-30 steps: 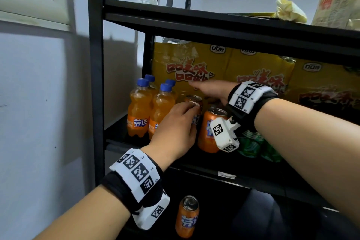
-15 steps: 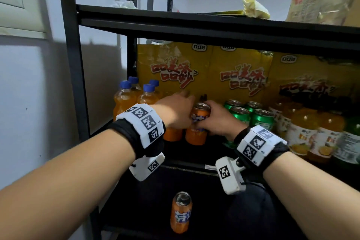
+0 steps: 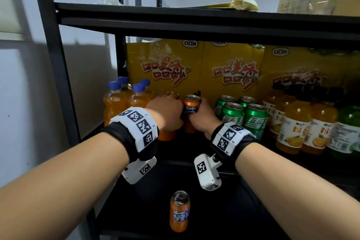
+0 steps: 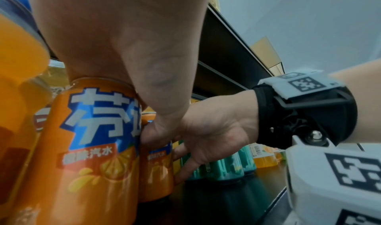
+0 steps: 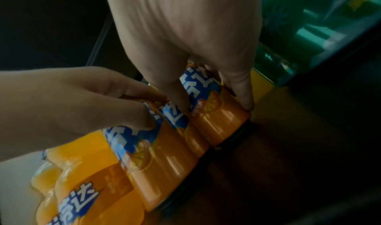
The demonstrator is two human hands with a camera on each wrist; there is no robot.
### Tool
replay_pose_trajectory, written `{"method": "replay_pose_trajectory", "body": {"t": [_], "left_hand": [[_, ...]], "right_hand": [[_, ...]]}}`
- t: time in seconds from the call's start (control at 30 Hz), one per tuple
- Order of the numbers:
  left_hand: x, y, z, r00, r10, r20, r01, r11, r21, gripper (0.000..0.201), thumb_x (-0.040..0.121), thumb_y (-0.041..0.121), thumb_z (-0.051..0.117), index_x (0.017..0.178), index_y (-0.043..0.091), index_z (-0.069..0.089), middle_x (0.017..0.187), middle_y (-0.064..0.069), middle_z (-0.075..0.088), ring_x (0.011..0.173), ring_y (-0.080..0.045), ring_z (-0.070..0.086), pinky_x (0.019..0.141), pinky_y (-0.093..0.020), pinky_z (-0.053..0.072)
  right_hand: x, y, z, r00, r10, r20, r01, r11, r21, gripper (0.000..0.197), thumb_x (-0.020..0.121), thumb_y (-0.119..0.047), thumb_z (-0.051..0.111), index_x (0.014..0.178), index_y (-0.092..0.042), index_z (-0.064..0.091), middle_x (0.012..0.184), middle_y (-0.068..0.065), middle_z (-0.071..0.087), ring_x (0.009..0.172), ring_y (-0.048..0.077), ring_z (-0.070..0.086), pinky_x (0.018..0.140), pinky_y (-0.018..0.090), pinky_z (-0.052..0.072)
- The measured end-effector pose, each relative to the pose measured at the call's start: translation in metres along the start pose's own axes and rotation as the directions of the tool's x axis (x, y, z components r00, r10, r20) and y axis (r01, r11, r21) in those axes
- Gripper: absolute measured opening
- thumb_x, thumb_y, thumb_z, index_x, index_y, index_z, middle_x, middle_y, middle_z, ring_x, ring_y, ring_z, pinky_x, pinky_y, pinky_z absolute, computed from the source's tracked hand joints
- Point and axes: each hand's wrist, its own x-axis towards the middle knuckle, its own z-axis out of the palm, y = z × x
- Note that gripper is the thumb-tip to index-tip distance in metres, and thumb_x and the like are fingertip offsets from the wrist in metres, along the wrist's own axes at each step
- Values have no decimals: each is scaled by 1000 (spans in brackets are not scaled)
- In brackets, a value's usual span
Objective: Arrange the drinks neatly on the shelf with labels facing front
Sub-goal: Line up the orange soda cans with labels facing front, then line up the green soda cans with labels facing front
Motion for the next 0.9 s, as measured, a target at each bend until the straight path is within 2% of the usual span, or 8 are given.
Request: {"method": "replay_pose_trajectory", "body": {"t": [0.17,0.27,0.33,0.43,0.57,0.63,0.73,0.9], "left_hand": [[3,1,2,1000,-18,1,18,1000,1,59,93,37,58,145,11,46,144,-16,49,134,-36,48,108,-45,45],[3,2,1,999,-29,-14,29,999,14,56,93,39,59,141,11,49,137,-15,54,126,-36,54,97,-43,49],[2,2,2,999,-35,-22,35,999,11,55,92,40,60,138,12,50,133,-14,57,121,-36,58,92,-42,51],[0,3,1,998,-55,-39,54,998,-28,61,92,43,61,142,12,47,137,-15,54,124,-36,56,97,-44,51],[-8,13,-6,970,-40,-241,-4,983,-183,61,92,40,63,143,12,47,150,-14,43,134,-37,47,104,-48,49],[-15,25,-5,939,0,-343,-105,952,-288,58,93,38,62,143,12,49,150,-12,43,134,-36,48,102,-47,50],[-21,45,6,921,29,-388,-204,885,-418,56,93,35,62,144,15,51,143,-10,50,129,-33,52,99,-40,49],[-16,76,38,951,-109,-289,-135,696,-705,60,92,33,68,147,17,50,145,-7,57,133,-25,54,107,-31,44]], "right_hand": [[-1,-4,7,999,-32,33,30,999,36,74,93,-13,70,156,-20,31,135,8,60,124,31,59,107,49,49],[-5,-4,7,1000,0,29,-1,1000,28,77,93,-16,71,157,-14,29,141,12,57,128,33,56,110,51,47],[-10,-2,5,999,-5,49,5,1000,-2,69,91,-14,72,151,-7,39,138,15,60,128,34,58,108,49,49],[-25,2,-8,995,-58,75,61,997,-37,49,89,-17,76,136,-13,61,128,11,69,118,29,64,105,47,52],[-47,13,-28,992,-78,100,80,997,-16,47,90,-22,78,133,-17,60,124,1,69,116,20,65,102,36,52],[-56,21,-39,989,-117,92,124,990,-71,35,90,-22,78,122,-22,63,110,-3,70,106,17,67,88,28,52],[-68,32,-59,985,-170,42,174,975,-141,14,88,-21,78,92,-31,69,88,-8,73,86,12,69,72,22,50],[-82,56,-94,980,-185,-75,158,948,-277,16,87,-30,78,84,-38,64,87,-10,71,82,13,68,79,33,58]]}}
